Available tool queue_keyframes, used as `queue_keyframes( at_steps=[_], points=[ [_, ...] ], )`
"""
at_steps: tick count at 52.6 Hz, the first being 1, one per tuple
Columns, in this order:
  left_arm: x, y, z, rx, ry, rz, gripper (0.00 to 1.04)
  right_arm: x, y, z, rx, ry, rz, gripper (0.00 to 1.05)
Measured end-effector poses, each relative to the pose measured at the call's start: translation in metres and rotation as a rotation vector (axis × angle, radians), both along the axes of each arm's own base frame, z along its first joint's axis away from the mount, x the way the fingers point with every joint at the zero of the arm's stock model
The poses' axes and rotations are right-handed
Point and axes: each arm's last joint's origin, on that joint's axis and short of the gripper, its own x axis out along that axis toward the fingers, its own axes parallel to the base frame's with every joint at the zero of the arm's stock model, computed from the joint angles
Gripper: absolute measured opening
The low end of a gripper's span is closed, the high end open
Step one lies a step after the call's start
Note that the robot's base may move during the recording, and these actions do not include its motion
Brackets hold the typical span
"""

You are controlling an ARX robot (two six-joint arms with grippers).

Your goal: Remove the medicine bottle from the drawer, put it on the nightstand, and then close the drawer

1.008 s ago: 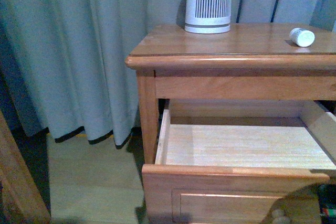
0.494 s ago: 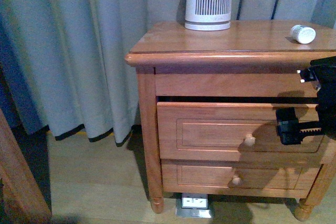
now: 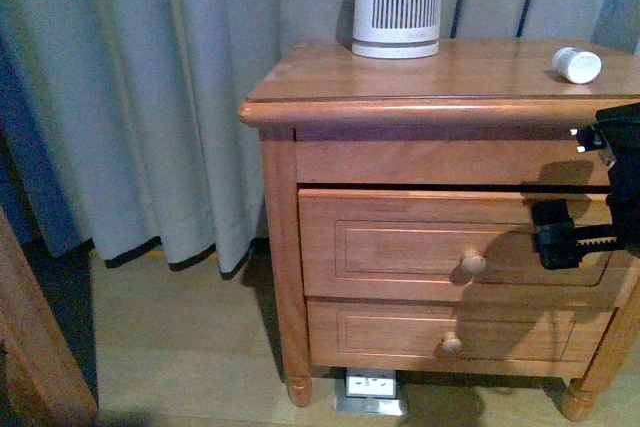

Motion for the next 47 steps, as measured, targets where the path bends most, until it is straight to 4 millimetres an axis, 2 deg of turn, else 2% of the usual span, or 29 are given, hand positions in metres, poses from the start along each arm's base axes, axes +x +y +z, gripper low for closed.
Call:
queue_keyframes(
  at_steps=[24,35,43,47],
  points=[
    [0.000,0.000,0.000,0.000,0.000,0.000,0.98,0.007,-0.014,-0.005,-0.028,-0.009,-0.030,0.98],
    [0.000,0.000,0.000,0.000,0.000,0.000,0.98,0.005,-0.013,0.000,0.015,0.015,-0.046,0.98],
    [0.000,0.000,0.000,0.000,0.000,0.000,0.98,-0.016,-0.006,0.019,0.085,0.022,-0.062,0.98],
    [0.000,0.000,0.000,0.000,0.000,0.000,0.98,-0.044,0.001,0.033,0.138,0.027,-0.071,0.98]
  ],
)
